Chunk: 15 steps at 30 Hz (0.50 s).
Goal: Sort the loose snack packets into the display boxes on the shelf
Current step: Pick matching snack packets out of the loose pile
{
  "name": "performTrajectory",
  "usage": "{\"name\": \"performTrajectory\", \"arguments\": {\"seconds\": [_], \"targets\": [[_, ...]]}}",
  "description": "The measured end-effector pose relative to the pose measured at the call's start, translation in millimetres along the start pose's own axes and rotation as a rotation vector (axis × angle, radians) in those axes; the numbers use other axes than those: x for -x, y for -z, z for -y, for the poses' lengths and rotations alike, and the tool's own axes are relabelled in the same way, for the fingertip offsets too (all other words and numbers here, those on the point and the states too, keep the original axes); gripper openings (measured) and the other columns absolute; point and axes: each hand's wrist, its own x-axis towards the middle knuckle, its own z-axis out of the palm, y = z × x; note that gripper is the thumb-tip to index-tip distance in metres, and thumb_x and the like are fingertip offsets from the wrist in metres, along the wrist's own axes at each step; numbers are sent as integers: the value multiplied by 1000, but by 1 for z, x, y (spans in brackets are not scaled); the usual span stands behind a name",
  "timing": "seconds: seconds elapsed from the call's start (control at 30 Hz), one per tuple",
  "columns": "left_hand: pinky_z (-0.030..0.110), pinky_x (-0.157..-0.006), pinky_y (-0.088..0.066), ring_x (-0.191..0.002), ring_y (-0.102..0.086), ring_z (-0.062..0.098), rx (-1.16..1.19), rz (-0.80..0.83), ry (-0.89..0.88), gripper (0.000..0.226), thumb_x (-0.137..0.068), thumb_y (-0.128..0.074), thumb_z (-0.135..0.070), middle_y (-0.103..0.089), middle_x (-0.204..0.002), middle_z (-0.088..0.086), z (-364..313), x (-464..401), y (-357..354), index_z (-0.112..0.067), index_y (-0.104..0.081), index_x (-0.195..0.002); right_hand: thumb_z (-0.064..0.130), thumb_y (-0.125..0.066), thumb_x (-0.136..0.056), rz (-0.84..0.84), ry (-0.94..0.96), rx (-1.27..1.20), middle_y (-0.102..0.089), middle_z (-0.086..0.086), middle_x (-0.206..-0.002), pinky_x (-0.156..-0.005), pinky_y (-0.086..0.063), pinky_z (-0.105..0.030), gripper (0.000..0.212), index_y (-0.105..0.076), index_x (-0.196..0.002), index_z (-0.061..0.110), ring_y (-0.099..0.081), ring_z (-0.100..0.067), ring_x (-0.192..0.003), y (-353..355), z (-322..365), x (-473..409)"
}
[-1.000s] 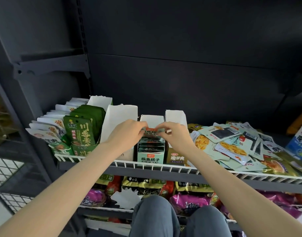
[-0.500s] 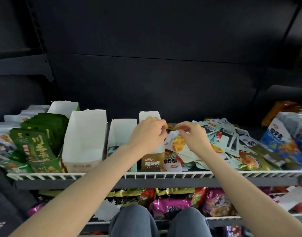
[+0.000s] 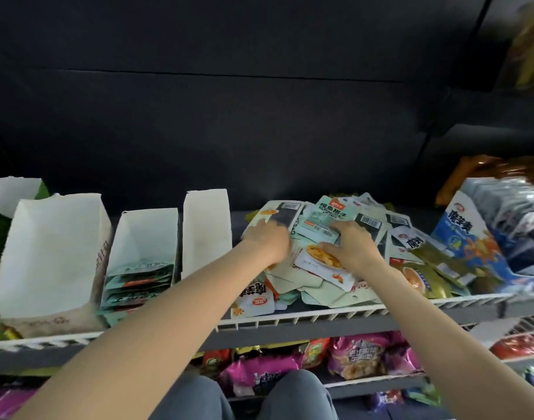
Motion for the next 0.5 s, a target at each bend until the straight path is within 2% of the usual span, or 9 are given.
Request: {"name": "performTrajectory", "arguments": {"seconds": [0.1, 0.17, 0.27, 0.33, 0.4, 0.47, 0.5], "targets": [[43, -96, -40, -124, -42, 29, -13, -11, 31, 40, -97, -39, -27, -42, -139, 10, 1, 4, 0, -12, -46, -133, 50, -56, -88, 44, 51, 143, -33, -4, -151, -109, -30, -42, 68, -33, -145, 22, -25, -26, -139, 2, -1, -3], [39, -86, -43, -115, -49, 28, -3, -32, 46, 36, -97, -39, -27, -49, -131, 10, -1, 8, 3, -11, -53, -125, 52, -55, -87, 21, 57, 191, -46, -7, -140, -103, -38, -41, 62, -41, -140, 22, -38, -26, -130, 4, 2, -4], [35, -76, -46, -103, -55, 26, 52, -48, 56, 33, -96, -40, -29, -56, -118, 10, -1, 12, 8, -8, -56, -116, 40, -50, -95, -21, 131, 387, -62, -9, -106, -78, -47, -35, 36, -56, -120, 15, -58, -28, -101, 8, 17, 4], [35, -77, -45, -105, -54, 27, 135, -20, 60, 34, -95, -42, -30, -55, -117, 11, 1, 13, 8, -6, -57, -115, 19, -48, -96, -36, 234, 550, -60, -4, -88, -66, -42, -30, 16, -58, -105, 11, -59, -25, -86, 7, 27, 8], [34, -77, -46, -100, -55, 27, 225, -38, 46, 28, -94, -43, -28, -58, -108, 13, 2, 17, 10, -6, -60, -97, 2, -47, -91, -69, 268, 619, -50, 0, -74, -62, -37, -30, 16, -57, -98, 12, -52, -24, -73, 7, 32, 11], [30, -67, -43, -84, -55, 23, 351, -81, 43, 24, -94, -44, -22, -58, -88, 11, 3, 25, 14, -9, -54, -75, 4, -46, -92, -134, 247, 564, -44, 2, -68, -60, -35, -31, 15, -56, -98, 13, -47, -23, -67, 6, 29, 12], [28, -63, -40, -75, -53, 21, 444, -96, 59, 26, -94, -43, -19, -55, -80, 7, 3, 29, 17, -9, -51, -72, 10, -46, -95, -199, 219, 471, -48, 2, -69, -58, -36, -31, 13, -57, -98, 14, -49, -23, -65, 8, 28, 14]]}}
